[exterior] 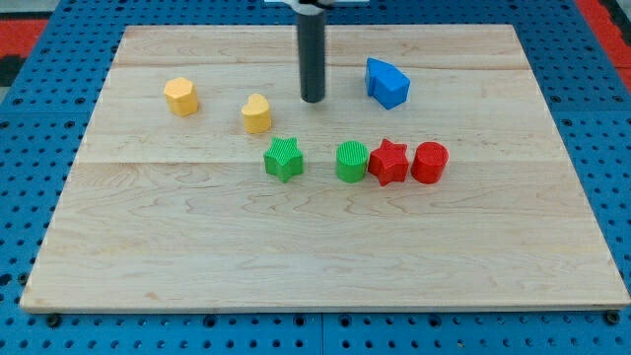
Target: Move the yellow heart closer to the yellow hexagon
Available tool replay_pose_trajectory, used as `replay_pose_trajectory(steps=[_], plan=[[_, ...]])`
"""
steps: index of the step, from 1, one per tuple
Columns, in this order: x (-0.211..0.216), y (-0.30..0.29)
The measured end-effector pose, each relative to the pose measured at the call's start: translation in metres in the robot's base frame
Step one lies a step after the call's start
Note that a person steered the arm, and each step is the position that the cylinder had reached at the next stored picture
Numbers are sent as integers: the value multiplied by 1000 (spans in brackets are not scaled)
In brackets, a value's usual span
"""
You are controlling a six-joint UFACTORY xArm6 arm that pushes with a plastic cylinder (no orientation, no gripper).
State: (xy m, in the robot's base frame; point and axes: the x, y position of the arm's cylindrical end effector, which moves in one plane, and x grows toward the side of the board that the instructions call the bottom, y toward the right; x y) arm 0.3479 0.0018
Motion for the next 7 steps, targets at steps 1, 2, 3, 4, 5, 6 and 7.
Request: replay_pose_trajectory(steps=[1,2,3,4,5,6,7], plan=[[18,-31],[23,-85],[23,-157],[23,-214],[23,-213],[32,-192],[26,-170]])
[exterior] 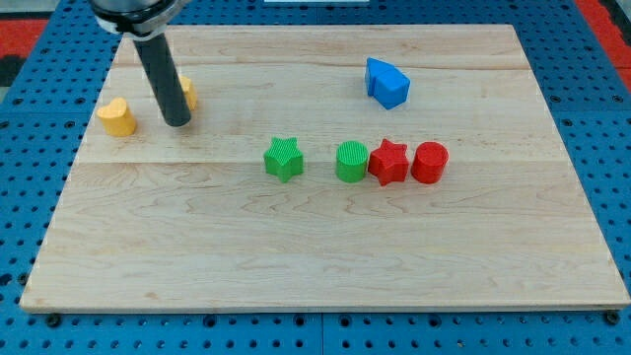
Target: Move the yellow heart closer to the yellow hexagon
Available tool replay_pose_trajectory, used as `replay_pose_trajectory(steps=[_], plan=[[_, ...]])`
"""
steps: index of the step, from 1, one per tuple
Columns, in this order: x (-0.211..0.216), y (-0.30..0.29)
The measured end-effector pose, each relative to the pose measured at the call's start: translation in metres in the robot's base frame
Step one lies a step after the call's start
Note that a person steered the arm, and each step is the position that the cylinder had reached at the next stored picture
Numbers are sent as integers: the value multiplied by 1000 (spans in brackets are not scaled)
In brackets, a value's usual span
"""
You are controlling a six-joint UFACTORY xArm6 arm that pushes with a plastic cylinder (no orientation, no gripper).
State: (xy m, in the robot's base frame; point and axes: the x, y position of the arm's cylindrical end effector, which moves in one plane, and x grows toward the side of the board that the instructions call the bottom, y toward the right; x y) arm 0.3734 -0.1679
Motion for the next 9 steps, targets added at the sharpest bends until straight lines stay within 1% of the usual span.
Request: replay_pose_trajectory(steps=[1,2,3,4,5,6,7,8,9], plan=[[-23,-3],[-48,-34],[-54,-51],[-54,-128],[-42,-137],[14,-136],[25,-134],[-5,-105],[17,-105]])
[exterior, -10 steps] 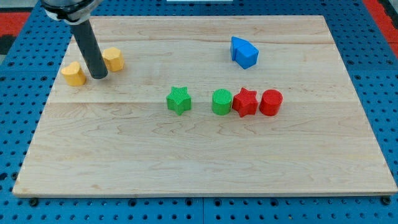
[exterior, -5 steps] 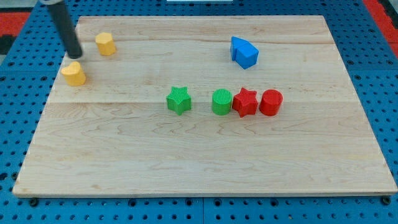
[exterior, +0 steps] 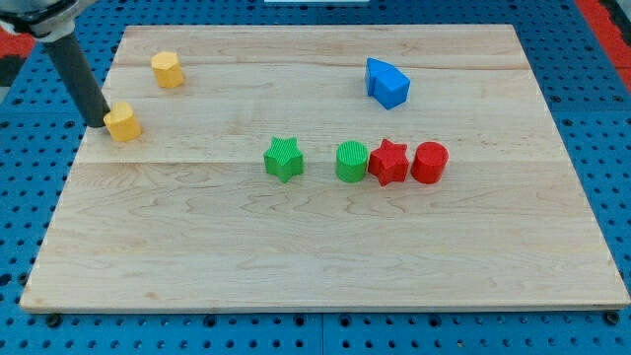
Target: Move the yellow heart closer to the yellow hexagon
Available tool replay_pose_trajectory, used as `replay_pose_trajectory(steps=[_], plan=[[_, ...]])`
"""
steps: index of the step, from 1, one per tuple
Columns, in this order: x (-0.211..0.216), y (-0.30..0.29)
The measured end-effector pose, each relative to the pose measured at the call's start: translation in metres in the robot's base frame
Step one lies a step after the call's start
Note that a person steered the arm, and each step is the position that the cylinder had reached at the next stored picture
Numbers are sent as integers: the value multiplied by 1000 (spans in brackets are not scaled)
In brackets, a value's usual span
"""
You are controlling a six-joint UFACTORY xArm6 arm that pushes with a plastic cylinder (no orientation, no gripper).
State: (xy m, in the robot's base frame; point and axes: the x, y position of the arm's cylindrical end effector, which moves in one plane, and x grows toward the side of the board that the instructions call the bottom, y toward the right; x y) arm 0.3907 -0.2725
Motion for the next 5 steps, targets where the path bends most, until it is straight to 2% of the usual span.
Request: replay_pose_trajectory(steps=[1,3,5], plan=[[12,-25],[15,53],[-18,57]])
